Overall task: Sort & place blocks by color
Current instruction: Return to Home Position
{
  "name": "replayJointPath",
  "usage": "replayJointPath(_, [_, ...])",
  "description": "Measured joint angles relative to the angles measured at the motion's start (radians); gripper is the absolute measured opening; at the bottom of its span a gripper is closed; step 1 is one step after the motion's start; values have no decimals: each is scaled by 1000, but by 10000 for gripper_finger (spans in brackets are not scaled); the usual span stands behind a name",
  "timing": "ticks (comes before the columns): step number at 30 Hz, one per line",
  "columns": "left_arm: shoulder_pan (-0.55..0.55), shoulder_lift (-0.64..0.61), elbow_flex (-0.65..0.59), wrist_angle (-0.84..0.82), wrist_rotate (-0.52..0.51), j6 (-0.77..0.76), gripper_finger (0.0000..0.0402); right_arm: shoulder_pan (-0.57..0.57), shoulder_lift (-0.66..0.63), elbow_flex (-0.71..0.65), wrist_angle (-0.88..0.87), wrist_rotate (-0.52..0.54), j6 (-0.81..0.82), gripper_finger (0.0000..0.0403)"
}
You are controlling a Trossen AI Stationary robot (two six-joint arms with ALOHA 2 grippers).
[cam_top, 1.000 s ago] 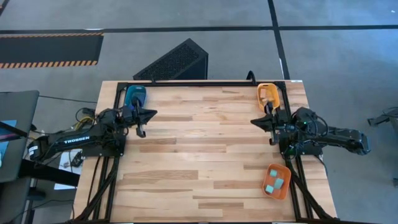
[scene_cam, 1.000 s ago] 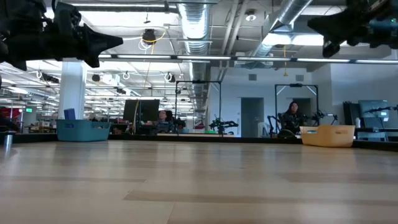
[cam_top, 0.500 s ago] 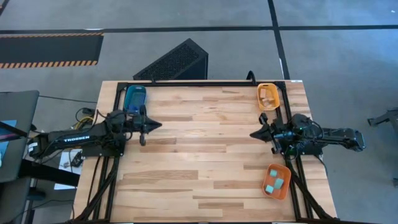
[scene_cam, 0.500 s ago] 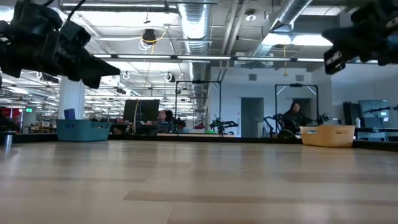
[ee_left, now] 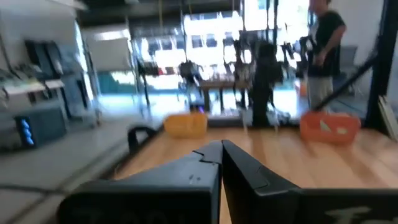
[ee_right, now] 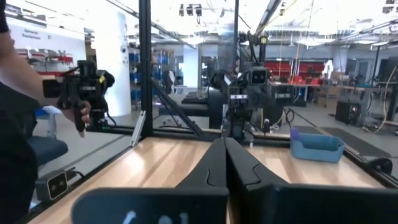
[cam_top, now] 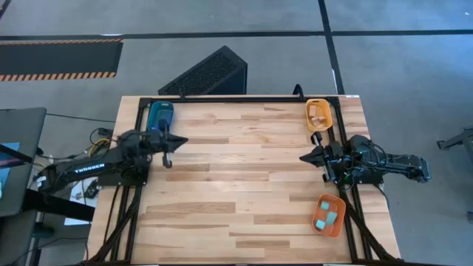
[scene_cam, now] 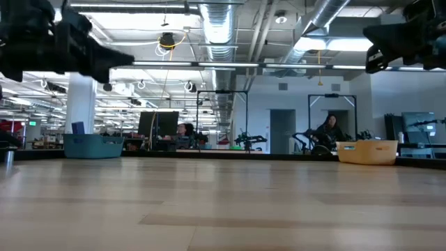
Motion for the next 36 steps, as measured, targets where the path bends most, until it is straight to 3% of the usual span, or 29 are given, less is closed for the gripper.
replayJointPath(4, [19, -128, 0, -73, 17, 0, 0, 0, 0, 0, -5, 0, -7, 6])
replayJointPath(9, [15, -318, -1, -312, 84, -17, 0, 0, 0, -1, -4, 1, -7, 3])
replayJointPath(13, [0, -317, -1, -307, 123, -29, 0, -1, 0, -1, -1, 10, -2, 6])
replayJointPath(19, [-87, -311, -1, -337, -30, -106, 0, 24, 5, -2, 7, 29, 30, 3])
replayJointPath(28, [-285, -310, -1, -382, -223, -86, 0, 57, 5, -2, -38, 64, -32, 10])
replayJointPath(36, [-384, -310, -1, -380, -296, -29, 0, 59, 4, -2, -45, 57, -61, 8])
